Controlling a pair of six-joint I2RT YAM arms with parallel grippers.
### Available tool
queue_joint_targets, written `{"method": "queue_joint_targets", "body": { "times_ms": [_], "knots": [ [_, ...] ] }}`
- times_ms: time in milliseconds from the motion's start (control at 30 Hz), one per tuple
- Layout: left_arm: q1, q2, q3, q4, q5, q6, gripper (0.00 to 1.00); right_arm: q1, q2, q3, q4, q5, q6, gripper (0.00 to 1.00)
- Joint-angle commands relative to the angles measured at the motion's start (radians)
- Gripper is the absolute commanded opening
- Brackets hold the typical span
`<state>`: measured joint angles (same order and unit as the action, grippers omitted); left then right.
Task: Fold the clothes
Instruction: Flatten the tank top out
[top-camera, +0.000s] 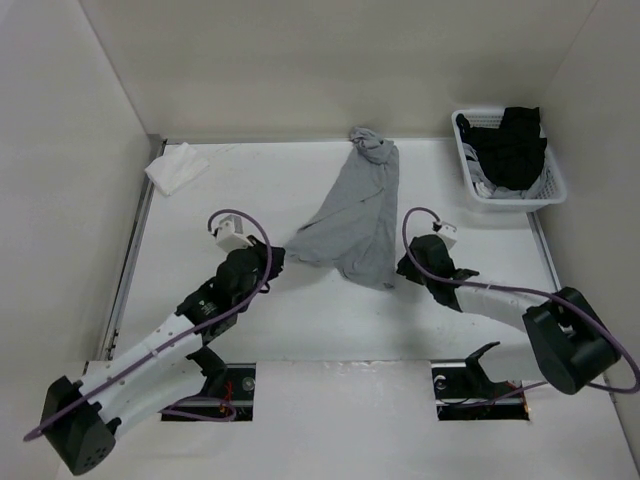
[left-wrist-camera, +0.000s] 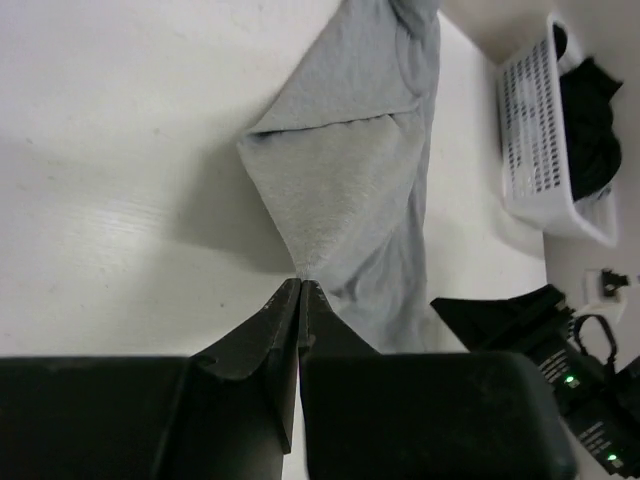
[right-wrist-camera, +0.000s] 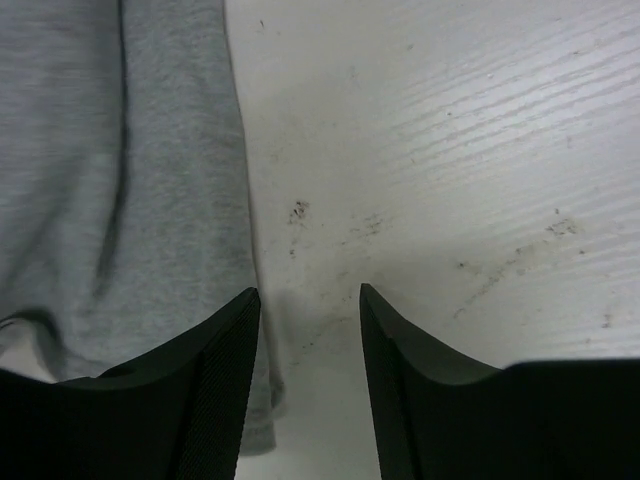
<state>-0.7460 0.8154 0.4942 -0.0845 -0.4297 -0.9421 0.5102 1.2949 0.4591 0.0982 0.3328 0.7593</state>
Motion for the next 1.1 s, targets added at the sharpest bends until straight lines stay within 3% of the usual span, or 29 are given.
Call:
{"method": "queue_joint_targets", "body": {
  "times_ms": [0,167,200,233,267,300,367,433,467,533,600,633,667,767,933,1067],
  "knots": [
    [0.096,-0.041,-0.042,-0.04,0.041,0.063,0.01,-0.022,0.137,0.127,0.162,-0.058,0.009,0.5],
    [0.155,-0.076,-0.075,-0.031,0.074,0.066,0.01,-0.075,0.357,0.28,0.235,-0.089,0.034,0.45],
    [0.167,-0.088,-0.077,-0.026,0.08,0.069,0.01,-0.084,0.406,0.332,0.233,-0.121,0.032,0.39],
    [0.182,-0.097,-0.074,-0.021,0.088,0.077,0.01,-0.095,0.453,0.38,0.222,-0.136,0.035,0.17],
    [0.19,-0.105,-0.069,-0.018,0.094,0.08,0.01,-0.106,0.455,0.389,0.21,-0.124,0.041,0.06],
    [0.202,-0.122,-0.066,-0.017,0.098,0.08,0.01,-0.114,0.384,0.365,0.18,-0.063,0.034,0.0],
    [0.216,-0.145,-0.065,-0.012,0.098,0.078,0.01,-0.095,0.234,0.317,0.103,-0.014,-0.013,0.0],
    [0.25,-0.166,-0.062,-0.001,0.106,0.08,0.01,-0.013,-0.08,0.312,-0.172,0.053,-0.083,0.0],
    [0.257,-0.167,-0.057,0.002,0.114,0.081,0.01,0.019,-0.156,0.344,-0.274,0.073,-0.095,0.0],
    [0.282,-0.165,-0.046,0.003,0.144,0.088,0.01,0.102,-0.242,0.456,-0.484,0.133,-0.113,0.04],
    [0.3,-0.173,-0.046,-0.001,0.158,0.091,0.01,0.136,-0.224,0.495,-0.532,0.144,-0.114,0.09],
    [0.328,-0.191,-0.051,-0.012,0.172,0.095,0.01,0.193,-0.144,0.522,-0.526,0.143,-0.107,0.27],
    [0.34,-0.2,-0.054,-0.018,0.177,0.097,0.01,0.222,-0.093,0.533,-0.508,0.132,-0.116,0.35],
    [0.45,-0.246,-0.072,-0.064,0.232,0.097,0.01,0.293,0.004,0.532,-0.416,0.103,-0.13,0.5],
    [0.543,-0.23,-0.086,-0.049,0.311,0.086,0.01,0.218,-0.121,0.368,-0.376,0.078,-0.104,0.54],
    [0.54,-0.19,-0.089,-0.011,0.319,0.077,0.01,0.156,-0.172,0.213,-0.353,0.023,-0.037,0.51]
  ]
}}
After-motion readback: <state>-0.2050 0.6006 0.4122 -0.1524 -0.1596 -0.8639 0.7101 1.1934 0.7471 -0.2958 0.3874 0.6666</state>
